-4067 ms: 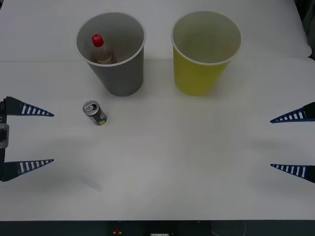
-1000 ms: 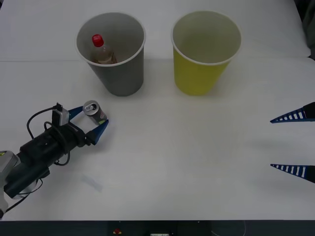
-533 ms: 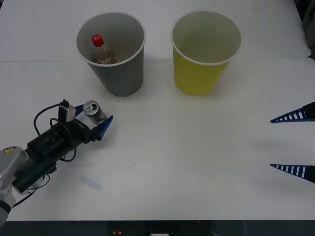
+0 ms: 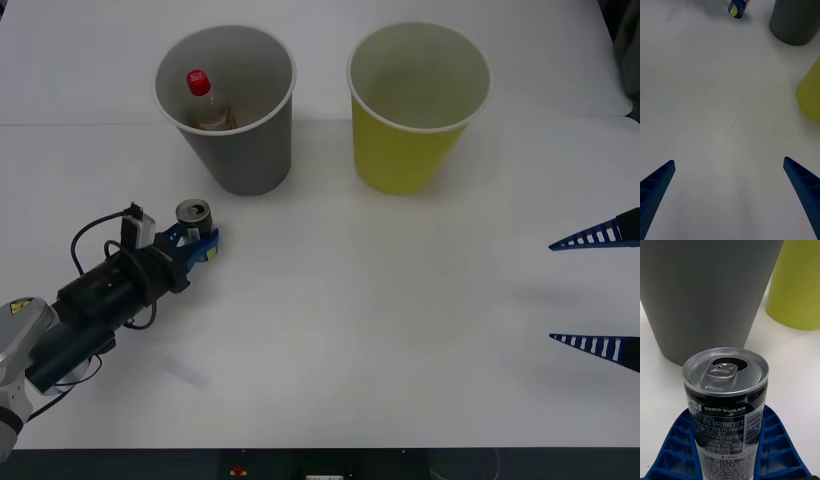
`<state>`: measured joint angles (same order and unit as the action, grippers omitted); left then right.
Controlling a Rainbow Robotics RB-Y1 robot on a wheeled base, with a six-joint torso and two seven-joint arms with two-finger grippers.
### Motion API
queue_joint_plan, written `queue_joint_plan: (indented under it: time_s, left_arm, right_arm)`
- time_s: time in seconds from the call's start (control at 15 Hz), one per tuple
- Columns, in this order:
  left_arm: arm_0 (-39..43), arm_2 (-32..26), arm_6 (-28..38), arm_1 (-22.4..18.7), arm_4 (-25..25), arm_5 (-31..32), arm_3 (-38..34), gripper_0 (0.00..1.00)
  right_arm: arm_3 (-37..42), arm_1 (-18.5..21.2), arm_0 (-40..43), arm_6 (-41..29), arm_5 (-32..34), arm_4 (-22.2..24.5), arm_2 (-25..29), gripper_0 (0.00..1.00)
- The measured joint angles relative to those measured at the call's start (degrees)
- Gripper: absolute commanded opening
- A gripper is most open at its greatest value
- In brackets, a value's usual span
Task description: Put the can into the green bin and the plastic bottle into the gray bin
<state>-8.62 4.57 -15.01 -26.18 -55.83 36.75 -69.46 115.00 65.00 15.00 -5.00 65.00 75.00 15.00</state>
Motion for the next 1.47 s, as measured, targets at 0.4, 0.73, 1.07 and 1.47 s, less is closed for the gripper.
queue_joint_plan:
  time_s: [0.4,0.73,1.07,1.47]
  left_arm:
    - [0.3,0.0,1.32,-0.79,0.08,2.94,-0.14,0.0]
    - [6.35,-0.05,17.49,-5.77,-9.19,2.64,-13.82,0.0]
    - [13.2,-0.16,44.74,-12.05,-23.47,0.37,-32.26,0.0]
    - [13.06,-0.22,78.41,-15.57,-44.3,3.57,-48.5,0.0]
  right_arm:
    - [0.0,0.0,0.0,0.0,0.0,0.0,0.0,1.0]
    - [0.0,0.0,0.0,0.01,0.0,0.0,0.0,1.0]
    - [0.0,0.0,0.0,0.0,0.0,0.0,0.0,1.0]
    - [0.0,0.0,0.0,0.0,0.0,0.0,0.0,1.0]
